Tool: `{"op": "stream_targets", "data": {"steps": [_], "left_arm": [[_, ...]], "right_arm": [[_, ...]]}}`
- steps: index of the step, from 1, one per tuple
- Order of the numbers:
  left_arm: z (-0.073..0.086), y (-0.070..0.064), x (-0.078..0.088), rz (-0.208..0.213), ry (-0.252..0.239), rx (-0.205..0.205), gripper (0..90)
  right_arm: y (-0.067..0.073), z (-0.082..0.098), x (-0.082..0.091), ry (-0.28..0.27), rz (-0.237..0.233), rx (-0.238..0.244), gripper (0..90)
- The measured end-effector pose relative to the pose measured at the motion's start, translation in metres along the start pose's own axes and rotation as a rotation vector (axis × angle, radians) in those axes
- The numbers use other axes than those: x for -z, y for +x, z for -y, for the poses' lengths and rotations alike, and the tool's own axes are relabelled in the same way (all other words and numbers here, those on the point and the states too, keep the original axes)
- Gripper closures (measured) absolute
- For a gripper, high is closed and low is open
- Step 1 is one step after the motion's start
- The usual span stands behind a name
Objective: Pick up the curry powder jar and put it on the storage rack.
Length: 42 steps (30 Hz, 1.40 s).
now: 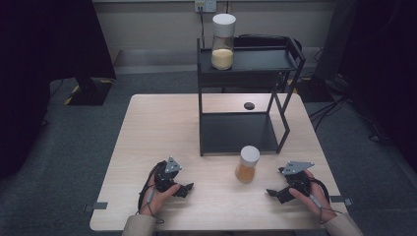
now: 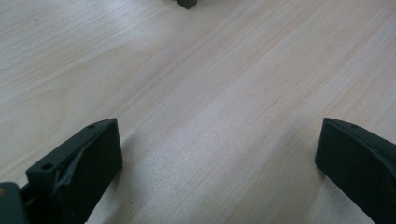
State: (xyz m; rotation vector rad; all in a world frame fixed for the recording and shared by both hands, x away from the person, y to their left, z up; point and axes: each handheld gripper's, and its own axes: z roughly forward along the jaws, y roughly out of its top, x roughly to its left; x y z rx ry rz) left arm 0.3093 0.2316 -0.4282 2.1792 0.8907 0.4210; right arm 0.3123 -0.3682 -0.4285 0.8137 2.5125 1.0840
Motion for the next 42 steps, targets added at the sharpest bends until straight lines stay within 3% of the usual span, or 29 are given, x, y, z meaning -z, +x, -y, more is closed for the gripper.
{"op": "stream_targets", "data": {"steps": [11,20,30,37,42], "left_arm": [[0.0,0.0,0.0,0.0,0.0,0.0,0.0],[0.0,0.0,0.0,0.0,0.0,-0.001,0.0],[0.0,0.0,0.0,0.0,0.0,-0.001,0.0],[0.0,0.0,0.0,0.0,0.0,-0.001,0.0],[0.0,0.0,0.0,0.001,0.0,-0.001,0.0]], "right_arm": [[0.004,-0.008,-0.001,0.016,0.012,0.011,1.5],[0.003,-0.018,-0.004,-0.049,-0.038,-0.013,1.3],[0.005,-0.037,-0.011,-0.073,-0.069,-0.051,1.1],[0.008,-0.053,-0.016,-0.094,-0.071,-0.047,2.0],[0.011,-0.059,-0.024,-0.134,-0.078,-0.073,7.1]]}}
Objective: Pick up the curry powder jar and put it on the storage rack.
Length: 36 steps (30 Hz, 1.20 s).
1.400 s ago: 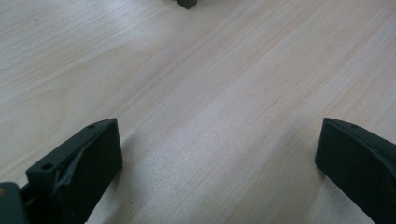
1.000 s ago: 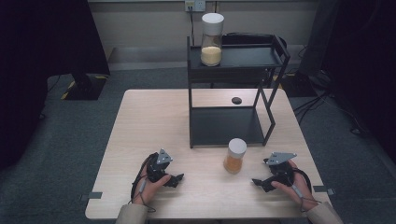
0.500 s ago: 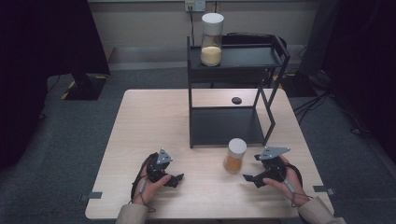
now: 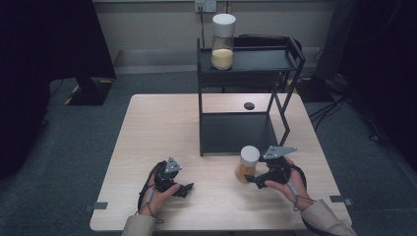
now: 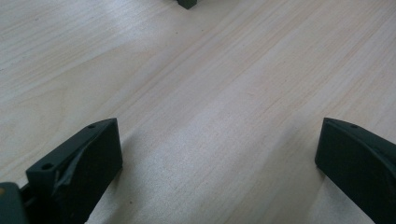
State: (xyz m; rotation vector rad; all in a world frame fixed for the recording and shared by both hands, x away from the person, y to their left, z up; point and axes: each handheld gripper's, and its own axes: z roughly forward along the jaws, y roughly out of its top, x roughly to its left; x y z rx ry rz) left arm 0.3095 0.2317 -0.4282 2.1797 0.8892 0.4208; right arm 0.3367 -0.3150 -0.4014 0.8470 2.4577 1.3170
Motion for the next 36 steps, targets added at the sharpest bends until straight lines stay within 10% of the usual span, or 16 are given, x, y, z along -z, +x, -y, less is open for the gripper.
{"op": "stream_targets", "data": {"steps": [12,36], "left_arm": [[0.0,0.0,0.0,0.001,0.001,-0.002,0.0],[0.0,0.0,0.0,0.001,0.0,-0.002,0.0]], "right_arm": [[0.005,-0.004,-0.015,-0.053,0.015,0.001,29.4],[0.0,-0.024,-0.013,-0.021,-0.005,-0.01,31.5]]}}
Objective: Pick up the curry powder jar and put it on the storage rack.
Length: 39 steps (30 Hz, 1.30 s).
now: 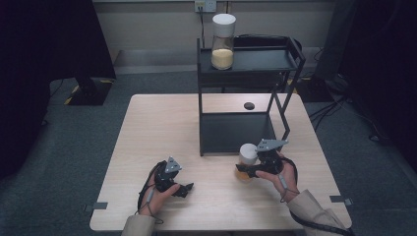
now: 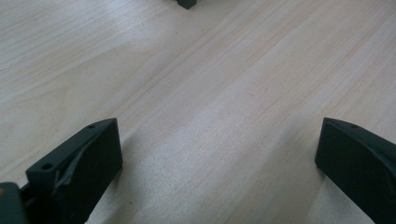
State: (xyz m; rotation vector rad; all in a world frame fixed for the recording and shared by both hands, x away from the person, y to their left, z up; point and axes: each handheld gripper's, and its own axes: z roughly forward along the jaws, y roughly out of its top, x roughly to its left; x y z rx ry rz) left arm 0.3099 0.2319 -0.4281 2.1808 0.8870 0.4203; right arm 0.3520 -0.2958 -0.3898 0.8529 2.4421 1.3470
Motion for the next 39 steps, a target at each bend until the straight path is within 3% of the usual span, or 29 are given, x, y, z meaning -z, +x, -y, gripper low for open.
{"op": "stream_targets", "data": {"steps": [9,25,32,39], "left_arm": [[0.0,0.0,0.0,0.0,-0.001,0.001,0.0],[0.0,0.0,0.0,0.0,0.0,0.001,0.0],[0.0,0.0,0.0,0.0,0.0,0.001,0.0],[0.0,0.0,0.0,-0.001,-0.002,0.001,0.0]], "right_arm": [[-0.012,-0.023,0.016,-0.011,-0.004,-0.023,31.6],[-0.025,-0.079,0.046,-0.029,0.026,-0.013,31.8],[-0.029,-0.11,0.061,-0.015,0.032,0.031,31.9],[-0.033,-0.136,0.071,0.011,0.03,0.029,31.9]]}}
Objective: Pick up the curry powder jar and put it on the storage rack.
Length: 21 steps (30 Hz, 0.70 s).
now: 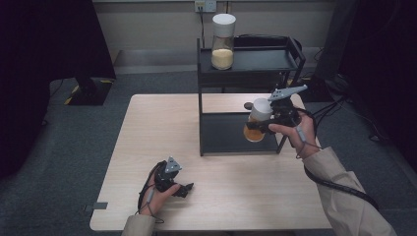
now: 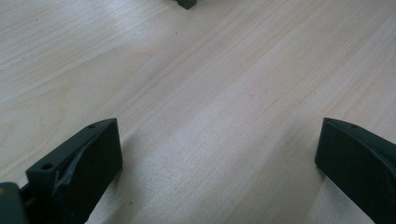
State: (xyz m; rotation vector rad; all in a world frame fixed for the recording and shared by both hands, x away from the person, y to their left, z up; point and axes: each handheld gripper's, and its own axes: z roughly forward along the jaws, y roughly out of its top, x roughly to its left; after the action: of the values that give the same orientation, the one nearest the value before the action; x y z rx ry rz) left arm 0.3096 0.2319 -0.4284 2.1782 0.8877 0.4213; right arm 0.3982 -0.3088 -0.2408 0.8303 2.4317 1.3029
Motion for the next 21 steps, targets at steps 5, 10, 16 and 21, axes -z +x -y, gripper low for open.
{"op": "stream_targets", "data": {"steps": [5,10,16,21], "left_arm": [[0.0,0.0,0.0,0.0,0.0,0.0,0.0],[0.0,0.0,0.0,0.0,0.0,0.0,0.0],[0.0,0.0,0.0,0.0,0.0,0.001,0.0],[0.0,0.0,0.0,0.001,0.002,0.0,0.0]], "right_arm": [[-0.002,-0.017,0.005,0.015,0.006,0.008,31.9],[-0.006,-0.026,0.011,0.005,0.004,0.008,31.9],[-0.007,-0.044,0.021,0.012,0.024,0.025,32.0],[-0.009,-0.056,0.026,0.022,0.027,0.026,32.0]]}}
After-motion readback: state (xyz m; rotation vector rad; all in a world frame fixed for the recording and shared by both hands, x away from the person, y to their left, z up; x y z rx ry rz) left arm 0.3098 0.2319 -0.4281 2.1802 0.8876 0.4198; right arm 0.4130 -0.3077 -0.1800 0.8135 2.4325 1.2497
